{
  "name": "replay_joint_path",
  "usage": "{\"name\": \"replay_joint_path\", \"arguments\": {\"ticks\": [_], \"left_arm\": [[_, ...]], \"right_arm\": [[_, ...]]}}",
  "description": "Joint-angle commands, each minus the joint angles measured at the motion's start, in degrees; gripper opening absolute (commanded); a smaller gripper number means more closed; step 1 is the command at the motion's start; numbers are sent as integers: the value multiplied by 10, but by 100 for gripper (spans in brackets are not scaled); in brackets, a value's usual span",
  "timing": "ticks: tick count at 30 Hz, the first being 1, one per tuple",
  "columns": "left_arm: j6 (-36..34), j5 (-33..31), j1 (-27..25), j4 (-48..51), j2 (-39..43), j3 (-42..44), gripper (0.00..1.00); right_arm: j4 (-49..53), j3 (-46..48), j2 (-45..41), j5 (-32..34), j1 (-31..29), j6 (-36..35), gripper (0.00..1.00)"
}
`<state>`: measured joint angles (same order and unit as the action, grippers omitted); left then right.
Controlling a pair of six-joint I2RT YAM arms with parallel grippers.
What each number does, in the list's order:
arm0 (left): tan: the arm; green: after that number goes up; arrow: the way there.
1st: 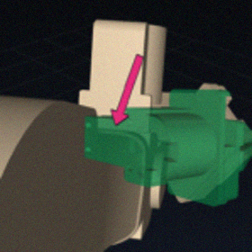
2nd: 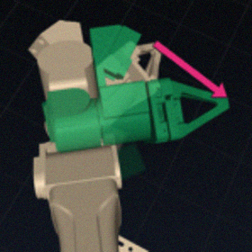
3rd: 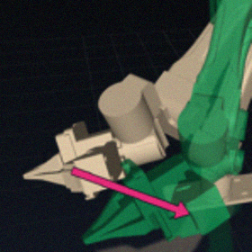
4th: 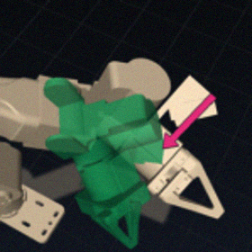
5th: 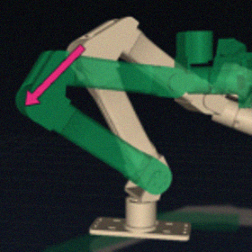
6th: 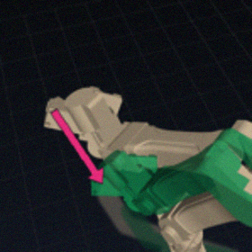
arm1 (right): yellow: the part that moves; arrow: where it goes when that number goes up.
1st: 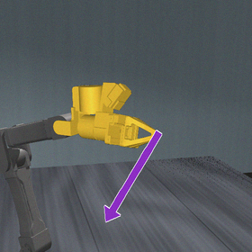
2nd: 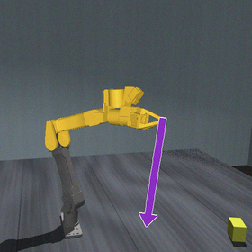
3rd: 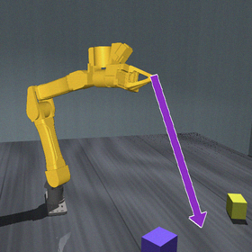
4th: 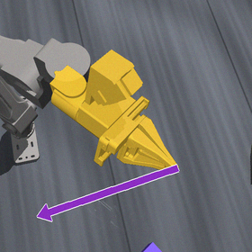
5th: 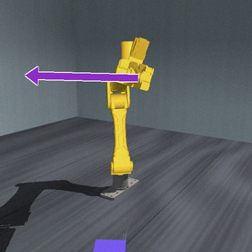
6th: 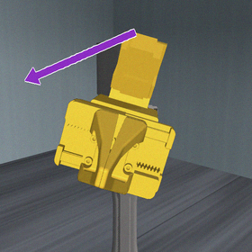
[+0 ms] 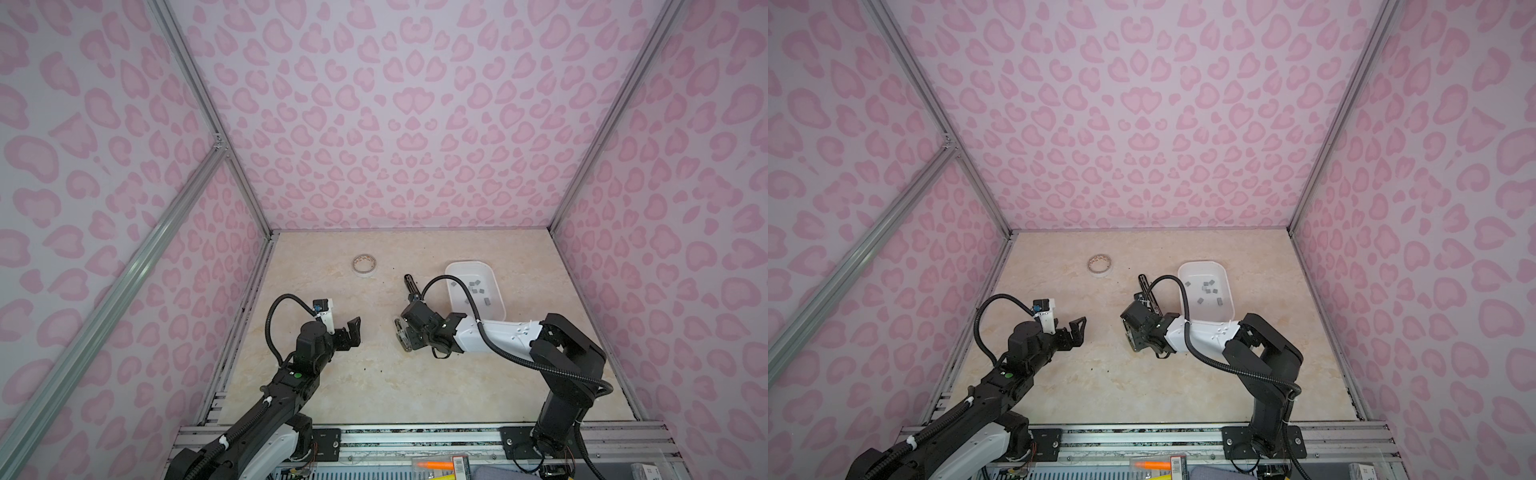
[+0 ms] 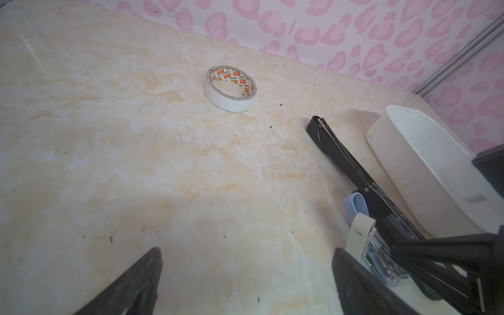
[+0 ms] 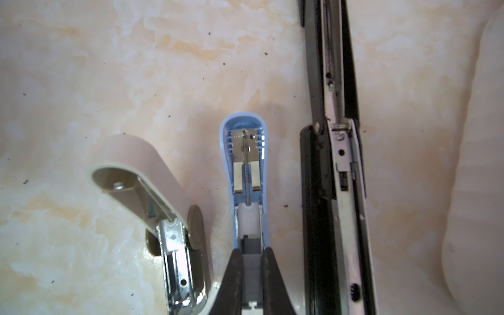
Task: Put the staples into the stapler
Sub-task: 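Lower the staple strip into the light blue stapler's open channel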
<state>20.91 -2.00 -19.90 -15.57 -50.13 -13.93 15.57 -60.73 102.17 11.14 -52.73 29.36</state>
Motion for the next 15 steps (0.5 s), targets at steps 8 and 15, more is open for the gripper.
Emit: {"name": "replay_joint_path", "arguments": {"ticks": [8, 15], "left_arm": [[-3, -8, -2, -20, -4, -7, 98], [-3, -8, -3, -21, -4, -8, 98]], "right_arm": [[-12, 4, 5, 0, 2, -2, 9], [-15, 6, 1, 2, 2, -3, 9]]}}
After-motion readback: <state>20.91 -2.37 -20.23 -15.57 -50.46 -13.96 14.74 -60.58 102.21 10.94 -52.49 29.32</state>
